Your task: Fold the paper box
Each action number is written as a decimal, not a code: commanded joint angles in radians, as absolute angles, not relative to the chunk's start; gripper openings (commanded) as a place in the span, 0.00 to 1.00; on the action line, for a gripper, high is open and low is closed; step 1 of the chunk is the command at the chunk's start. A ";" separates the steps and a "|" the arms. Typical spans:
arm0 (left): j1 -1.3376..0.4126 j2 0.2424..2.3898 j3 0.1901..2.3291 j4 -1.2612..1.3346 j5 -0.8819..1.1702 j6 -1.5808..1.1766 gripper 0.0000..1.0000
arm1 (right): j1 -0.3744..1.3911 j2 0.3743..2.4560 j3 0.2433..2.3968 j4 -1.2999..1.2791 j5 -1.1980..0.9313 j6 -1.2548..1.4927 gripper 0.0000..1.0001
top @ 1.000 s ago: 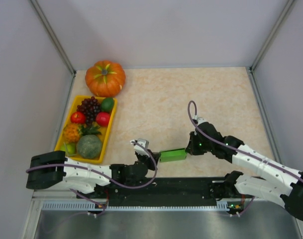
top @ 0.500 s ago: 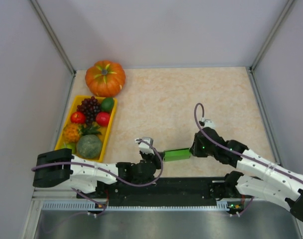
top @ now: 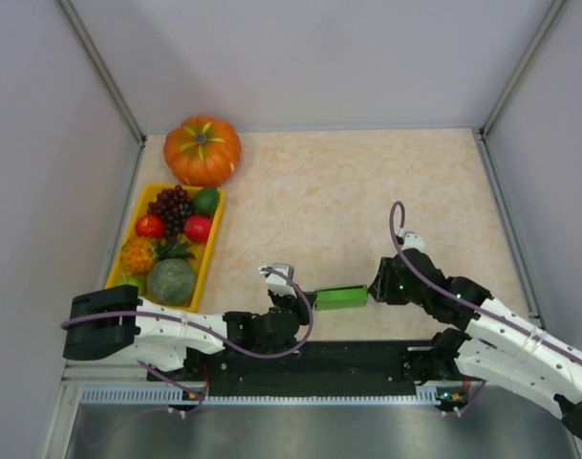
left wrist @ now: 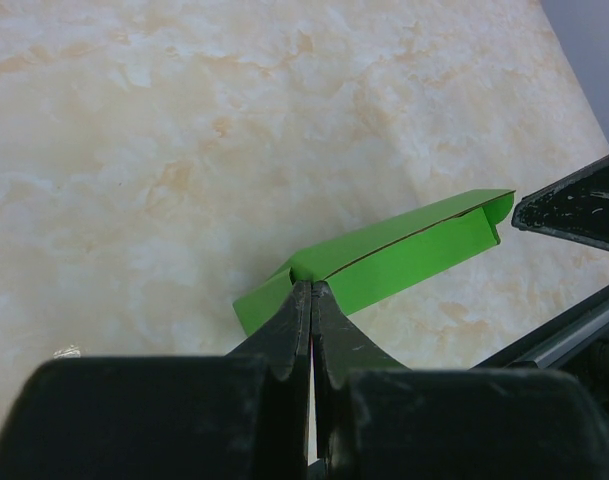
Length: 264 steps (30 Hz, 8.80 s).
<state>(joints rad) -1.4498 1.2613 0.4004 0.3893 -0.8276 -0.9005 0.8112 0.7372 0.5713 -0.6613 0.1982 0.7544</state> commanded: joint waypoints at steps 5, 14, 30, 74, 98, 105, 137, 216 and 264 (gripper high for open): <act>-1.456 1.290 0.348 0.235 -0.779 -0.888 0.00 | 0.779 0.701 0.531 -0.514 0.089 0.672 0.36; -1.456 1.299 0.356 0.245 -0.776 -0.871 0.00 | 0.778 0.673 0.515 -0.497 0.074 0.652 0.37; -1.456 1.327 0.359 0.245 -0.781 -0.890 0.00 | 0.745 0.727 0.443 -0.410 0.086 0.641 0.04; -1.460 1.387 0.399 0.190 -0.827 -0.976 0.00 | 0.554 0.764 0.575 -0.534 -0.124 1.124 0.89; -1.473 1.410 0.411 0.216 -0.828 -0.940 0.00 | 0.554 0.750 0.249 -0.184 -0.190 1.457 0.54; -1.480 1.408 0.402 0.224 -0.836 -0.939 0.00 | 0.555 0.675 0.205 -0.161 -0.173 1.450 0.60; -1.497 1.394 0.388 0.241 -0.838 -0.936 0.09 | 0.488 0.698 0.077 -0.054 -0.179 1.595 0.34; -0.908 1.971 0.072 1.581 0.113 -1.192 0.18 | 0.488 0.733 0.035 -0.060 -0.063 1.318 0.19; -1.123 0.826 0.238 0.251 -0.109 -0.937 0.66 | 0.488 0.749 0.442 -0.520 -0.176 0.721 0.84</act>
<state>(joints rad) -1.1305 0.6659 0.2588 0.0589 -0.1619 -0.8864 0.5003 0.6022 0.3748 -0.6643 -0.1917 0.7761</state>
